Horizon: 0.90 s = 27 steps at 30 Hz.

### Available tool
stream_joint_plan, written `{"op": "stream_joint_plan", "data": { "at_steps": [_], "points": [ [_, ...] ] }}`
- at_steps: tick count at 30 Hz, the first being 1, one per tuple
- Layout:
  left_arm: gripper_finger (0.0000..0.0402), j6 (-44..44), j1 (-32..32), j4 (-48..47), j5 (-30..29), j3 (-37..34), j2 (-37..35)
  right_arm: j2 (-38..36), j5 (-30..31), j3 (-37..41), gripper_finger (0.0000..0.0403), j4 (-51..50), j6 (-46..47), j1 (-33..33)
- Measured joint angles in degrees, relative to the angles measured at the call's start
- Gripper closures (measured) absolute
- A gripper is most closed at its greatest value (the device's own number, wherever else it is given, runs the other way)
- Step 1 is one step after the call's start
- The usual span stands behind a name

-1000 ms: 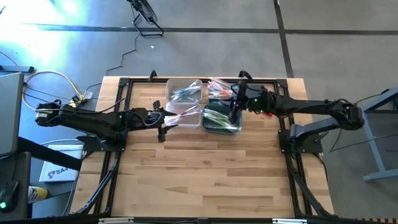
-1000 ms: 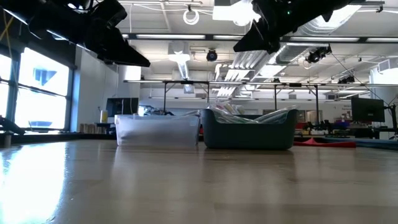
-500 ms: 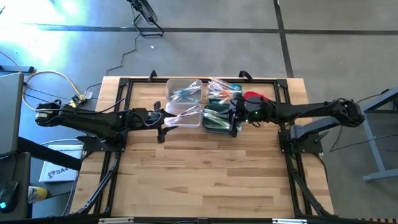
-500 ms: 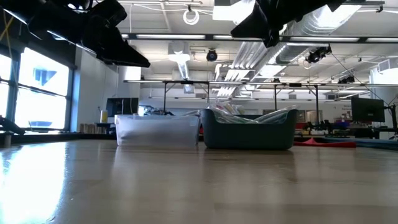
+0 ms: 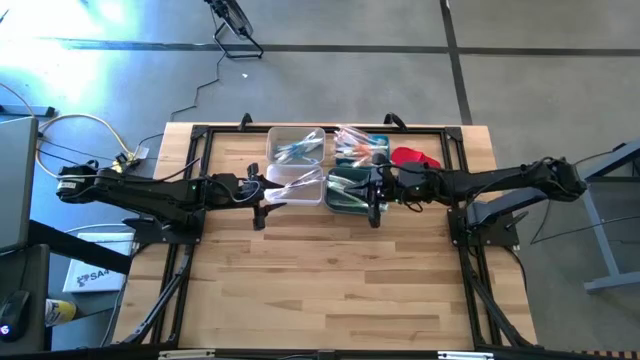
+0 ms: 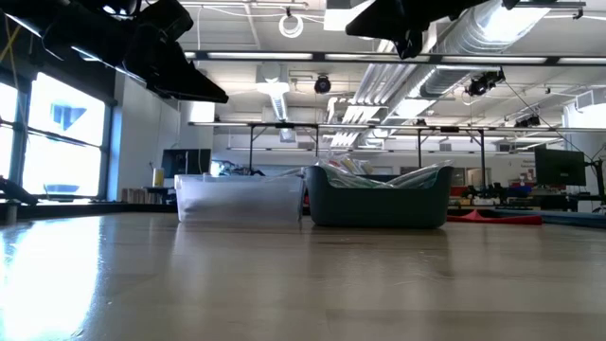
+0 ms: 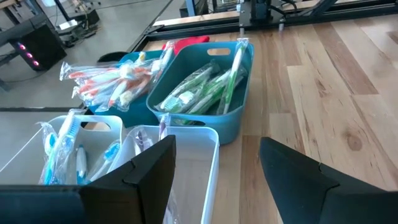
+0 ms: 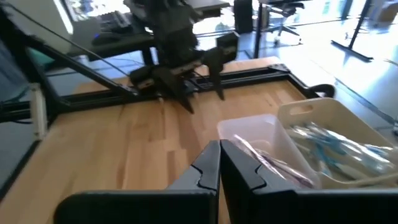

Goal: Pick & Place Toothbrushes
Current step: Return to Home Position

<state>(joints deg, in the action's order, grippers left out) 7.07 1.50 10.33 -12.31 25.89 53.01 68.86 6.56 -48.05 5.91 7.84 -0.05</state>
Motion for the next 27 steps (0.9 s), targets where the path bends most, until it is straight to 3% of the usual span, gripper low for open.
{"op": "stream_joint_plan", "data": {
  "at_steps": [7, 16, 22, 27],
  "points": [
    [0.0176, 0.0, 0.0, 0.1, 0.1, 0.0, 0.0, 0.1, 4.3, 0.0, 0.0399, -0.1, 0.0, 0.0],
    [0.0176, -0.5, 0.0, 0.8, 0.1, 0.0, 0.0, 0.1, 4.4, 0.0, 0.0399, -0.1, -0.1, 0.0],
    [0.0177, -6.1, 0.0, 3.5, 1.2, 0.0, 0.0, 0.1, 3.8, 0.0, 0.0399, -0.1, -0.1, 0.0],
    [0.0216, -5.8, 0.0, 2.8, 1.8, 0.0, 0.0, 0.1, 3.8, 0.0, 0.0399, -0.1, -0.1, 0.0]
  ]
}}
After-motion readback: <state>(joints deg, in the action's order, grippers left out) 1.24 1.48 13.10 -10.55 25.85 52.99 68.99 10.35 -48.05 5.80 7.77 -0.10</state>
